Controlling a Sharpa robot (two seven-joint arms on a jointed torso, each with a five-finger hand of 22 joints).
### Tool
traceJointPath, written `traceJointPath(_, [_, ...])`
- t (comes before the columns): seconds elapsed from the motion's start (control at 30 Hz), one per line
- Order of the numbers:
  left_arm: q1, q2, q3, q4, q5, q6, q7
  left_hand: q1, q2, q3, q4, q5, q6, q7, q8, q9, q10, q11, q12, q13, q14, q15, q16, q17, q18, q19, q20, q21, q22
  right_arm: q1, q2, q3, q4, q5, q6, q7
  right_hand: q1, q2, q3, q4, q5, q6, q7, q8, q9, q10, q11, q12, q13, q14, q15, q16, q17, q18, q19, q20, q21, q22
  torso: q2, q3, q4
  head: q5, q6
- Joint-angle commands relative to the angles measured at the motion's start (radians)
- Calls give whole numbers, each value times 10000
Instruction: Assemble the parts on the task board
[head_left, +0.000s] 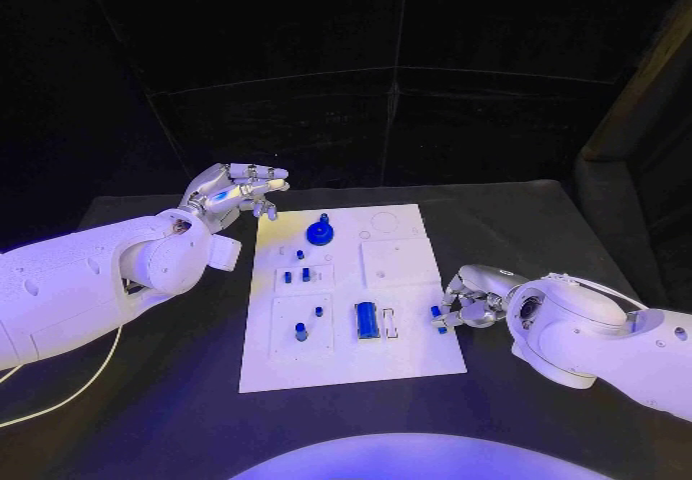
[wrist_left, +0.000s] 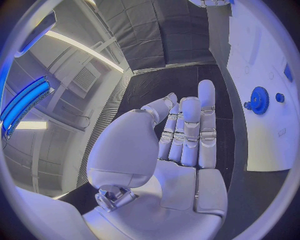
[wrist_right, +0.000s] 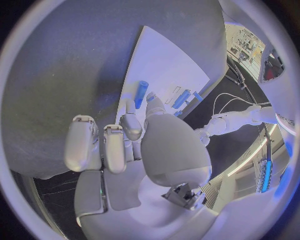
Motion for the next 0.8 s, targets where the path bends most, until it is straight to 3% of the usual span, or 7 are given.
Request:
traceJointPath(0.03, [14, -7, 5, 11, 31, 121, 44, -101, 26, -62, 10, 37, -81, 17, 59, -4, -40, 2, 10, 12, -54, 24, -35, -9, 133, -42, -1, -33, -9, 3, 66, -1, -18, -486, 494, -171, 251, 51, 17, -124, 21, 90, -31, 42, 27, -36, -34, -62, -20, 675, -25, -69, 858, 46, -7, 28, -64, -1, -1, 1, 12, -1, -6])
traceJointPath(0.43, [13, -19, -1, 16, 30, 145, 34, -85, 43, -42, -3, 53, -91, 15, 73, -4, -56, 0, 32, 11, -65, 23, -34, -23, 135, -45, -1, -39, -13, -10, 566, -3, -219, -1920, 1070, -558, 1279, 406, 333, -739, -540, 121, -59, 32, 107, -42, -78, -119, -35, 688, -66, -53, 921, 28, 24, -17, -32, 84, -8, -5, 4, 9, -11])
traceJointPath(0.53, [13, -27, -2, 22, 30, 156, 28, -40, 74, 37, -49, 280, -115, 21, 113, -3, -98, 8, 91, 8, -85, 16, -20, -47, 136, -48, -6, -41, -13, -13, 634, -3, -224, -2203, 1217, -654, 1495, 528, 531, -873, -848, 135, -69, -3, 101, -48, -89, -144, -44, 693, -76, -43, 947, 23, 30, -28, -28, 99, -8, -5, 4, 9, -11])
traceJointPath(0.8, [13, -52, -4, 38, 30, 164, 17, -63, 56, 44, -54, 355, -129, 29, 131, -3, -117, 9, 119, 6, -91, 22, -10, -56, 136, -49, -6, -40, -12, -18, 778, -3, -221, -2438, 1446, -843, 1423, 449, 554, -869, -886, 98, -34, -67, 77, -57, -64, -172, -58, 690, -60, -53, 940, 20, 30, -21, -33, 99, -11, -8, 9, 18, 5])
